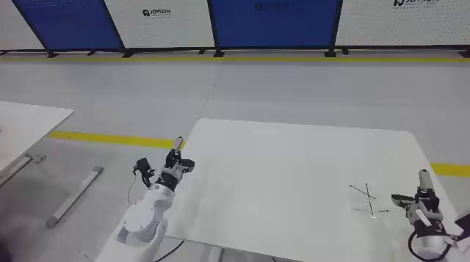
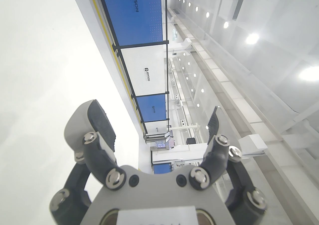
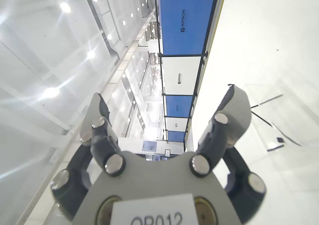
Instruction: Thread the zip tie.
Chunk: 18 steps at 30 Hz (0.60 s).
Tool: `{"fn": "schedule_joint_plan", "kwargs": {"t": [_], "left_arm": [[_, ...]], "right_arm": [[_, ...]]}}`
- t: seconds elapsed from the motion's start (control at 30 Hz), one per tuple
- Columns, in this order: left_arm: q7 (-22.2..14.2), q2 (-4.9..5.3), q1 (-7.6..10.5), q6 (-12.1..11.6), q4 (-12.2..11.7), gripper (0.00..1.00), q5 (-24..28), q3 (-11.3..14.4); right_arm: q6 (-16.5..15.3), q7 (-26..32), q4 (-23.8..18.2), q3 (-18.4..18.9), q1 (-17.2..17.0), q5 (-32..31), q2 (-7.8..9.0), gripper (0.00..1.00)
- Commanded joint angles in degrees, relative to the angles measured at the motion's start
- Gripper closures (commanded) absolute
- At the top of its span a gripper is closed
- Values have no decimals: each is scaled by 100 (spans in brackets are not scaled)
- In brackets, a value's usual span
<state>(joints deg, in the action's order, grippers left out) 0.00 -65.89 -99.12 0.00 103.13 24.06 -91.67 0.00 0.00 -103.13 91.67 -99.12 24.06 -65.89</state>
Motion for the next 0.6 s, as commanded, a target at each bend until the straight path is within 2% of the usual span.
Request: {"fn": "schedule_joint_plan", "kwargs": {"t": [0.0,0.03,0.07,0.1,0.13,0.17,0.2,0.23,0.27,0.33,0.43,0.5,0.57], "left_arm": [[0,0,0,0,0,0,0,0],[0,0,0,0,0,22,0,0],[0,0,0,0,0,22,0,0],[0,0,0,0,0,22,0,0],[0,0,0,0,0,22,0,0],[0,0,0,0,0,0,0,0],[0,0,0,0,0,0,0,0],[0,0,0,0,0,22,0,0],[0,0,0,0,0,0,0,0],[0,0,0,0,0,0,0,0],[0,0,0,0,0,0,0,0],[0,0,0,0,0,0,0,0],[0,0,0,0,0,0,0,0]], "right_arm": [[0,0,0,0,0,0,0,0],[0,0,0,0,0,0,0,22],[0,0,0,0,0,0,0,0],[0,0,0,0,0,0,0,22],[0,0,0,0,0,0,0,0],[0,0,0,0,0,0,0,22],[0,0,0,0,0,0,0,22],[0,0,0,0,0,0,0,22],[-58,17,-46,29,6,-116,7,0],[-316,240,-120,142,-125,-430,29,0],[-556,741,-218,355,-308,-515,58,0],[-637,1023,-239,510,-385,-483,75,0],[-667,1543,-260,633,-428,-543,107,0]]}}
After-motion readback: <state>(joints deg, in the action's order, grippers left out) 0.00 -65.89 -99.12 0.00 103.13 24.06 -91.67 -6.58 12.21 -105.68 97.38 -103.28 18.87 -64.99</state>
